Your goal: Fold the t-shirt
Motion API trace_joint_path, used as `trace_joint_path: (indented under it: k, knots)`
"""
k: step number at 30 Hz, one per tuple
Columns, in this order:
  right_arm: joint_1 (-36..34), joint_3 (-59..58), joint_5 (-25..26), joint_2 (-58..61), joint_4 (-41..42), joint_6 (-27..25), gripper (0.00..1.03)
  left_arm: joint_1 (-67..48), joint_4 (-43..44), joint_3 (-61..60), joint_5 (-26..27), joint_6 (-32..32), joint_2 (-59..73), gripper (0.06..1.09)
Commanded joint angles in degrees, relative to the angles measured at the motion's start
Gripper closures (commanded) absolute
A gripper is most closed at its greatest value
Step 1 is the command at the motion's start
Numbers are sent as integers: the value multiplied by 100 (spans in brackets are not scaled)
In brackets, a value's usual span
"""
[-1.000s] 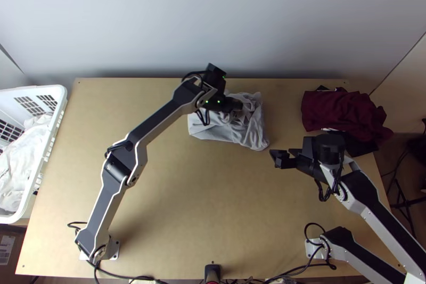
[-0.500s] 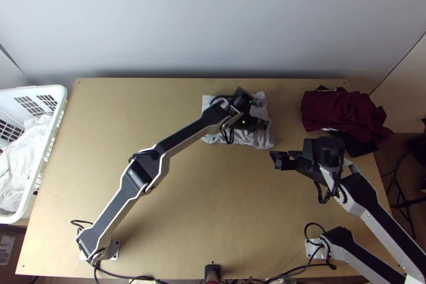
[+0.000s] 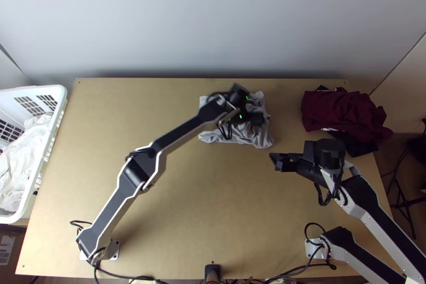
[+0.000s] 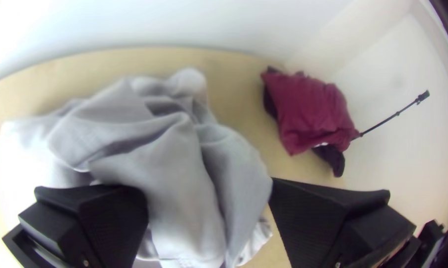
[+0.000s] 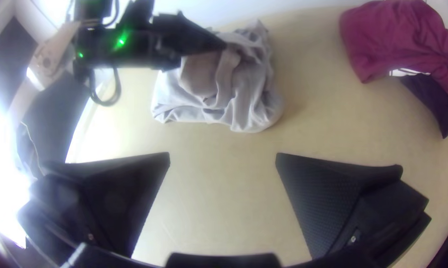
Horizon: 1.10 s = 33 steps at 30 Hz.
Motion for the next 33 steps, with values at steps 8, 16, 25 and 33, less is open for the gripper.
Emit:
trace_joint_path:
  k: [8, 16, 25, 33]
  knots:
    - [10, -22, -71, 101, 218, 54, 4, 268, 368, -56, 221, -158, -1633, 10]
    - [89, -110, -80, 119, 315, 72, 4, 681, -80, -434, 265, 273, -1615, 10]
    - [151, -110, -80, 84, 385, 160, 4, 1797, -1223, -1910, 62, 712, -1729, 10]
    - [291, -461, -89, 998, 1712, 283, 4, 2149, -221, -4169, 168, 967, -3092, 10]
